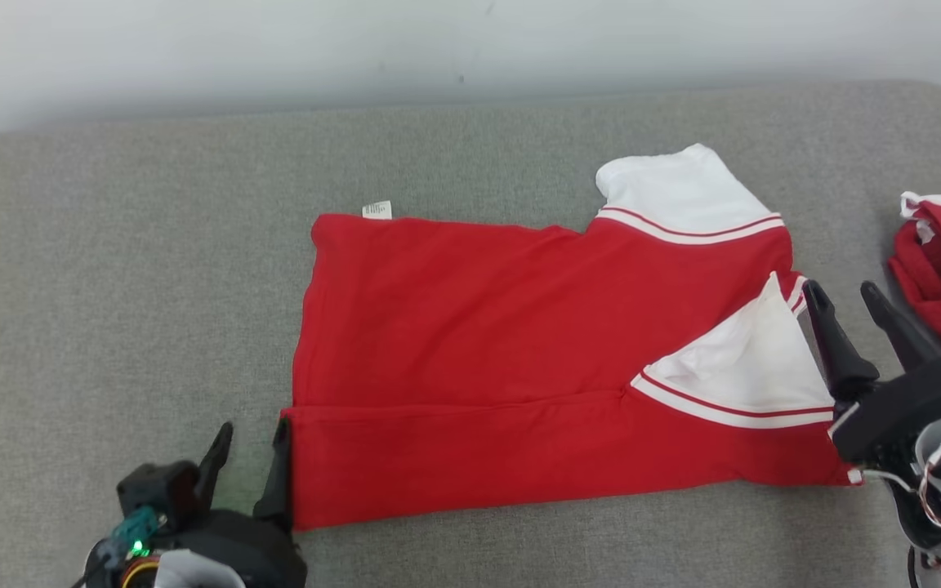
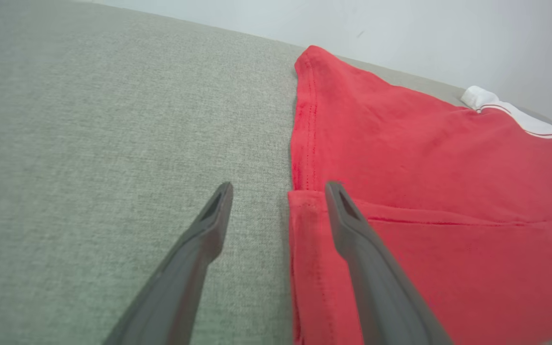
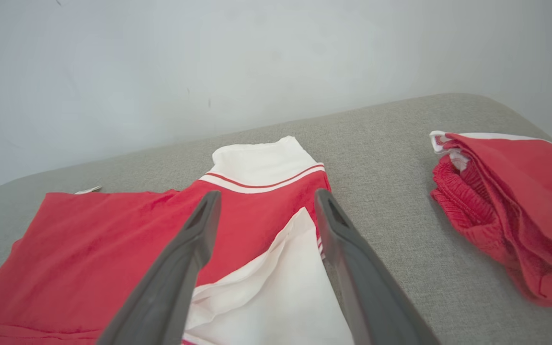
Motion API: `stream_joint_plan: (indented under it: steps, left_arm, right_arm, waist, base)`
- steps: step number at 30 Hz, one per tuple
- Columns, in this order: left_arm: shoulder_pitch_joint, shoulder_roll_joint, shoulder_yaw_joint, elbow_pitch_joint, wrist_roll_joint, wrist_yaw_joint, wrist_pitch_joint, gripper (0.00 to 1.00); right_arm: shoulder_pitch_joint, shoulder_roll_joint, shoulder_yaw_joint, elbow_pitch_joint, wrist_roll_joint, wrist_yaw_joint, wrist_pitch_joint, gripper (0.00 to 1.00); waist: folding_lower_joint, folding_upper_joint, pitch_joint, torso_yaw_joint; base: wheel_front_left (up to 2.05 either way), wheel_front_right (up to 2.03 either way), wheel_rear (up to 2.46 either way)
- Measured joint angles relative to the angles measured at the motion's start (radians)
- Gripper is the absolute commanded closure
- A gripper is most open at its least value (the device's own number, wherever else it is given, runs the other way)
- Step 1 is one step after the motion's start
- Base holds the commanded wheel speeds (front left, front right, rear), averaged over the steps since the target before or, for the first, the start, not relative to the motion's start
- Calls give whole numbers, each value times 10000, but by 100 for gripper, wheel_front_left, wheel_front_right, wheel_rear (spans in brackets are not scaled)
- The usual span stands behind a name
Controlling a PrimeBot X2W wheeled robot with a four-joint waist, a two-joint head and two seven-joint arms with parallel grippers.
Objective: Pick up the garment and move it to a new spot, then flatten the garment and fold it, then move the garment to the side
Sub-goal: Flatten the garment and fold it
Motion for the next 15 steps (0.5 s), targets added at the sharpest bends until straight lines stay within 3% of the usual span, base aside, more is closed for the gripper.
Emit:
stream_joint_plan:
  steps: [9, 15]
  left_arm:
    - [997, 566, -491, -527, 993, 690, -155, 0]
    - [1141, 479, -953, -767, 1319, 1005, 130, 0]
  right_arm:
    - [1575, 815, -1365, -426, -439, 0, 1647, 0]
    - [1900, 1492, -2098, -424, -1202, 0, 2383, 0]
  waist:
    - [-1, -2, -463, -98]
    - [-1, -2, -305, -132]
  base:
    - [0, 0, 0]
    - [0, 0, 0]
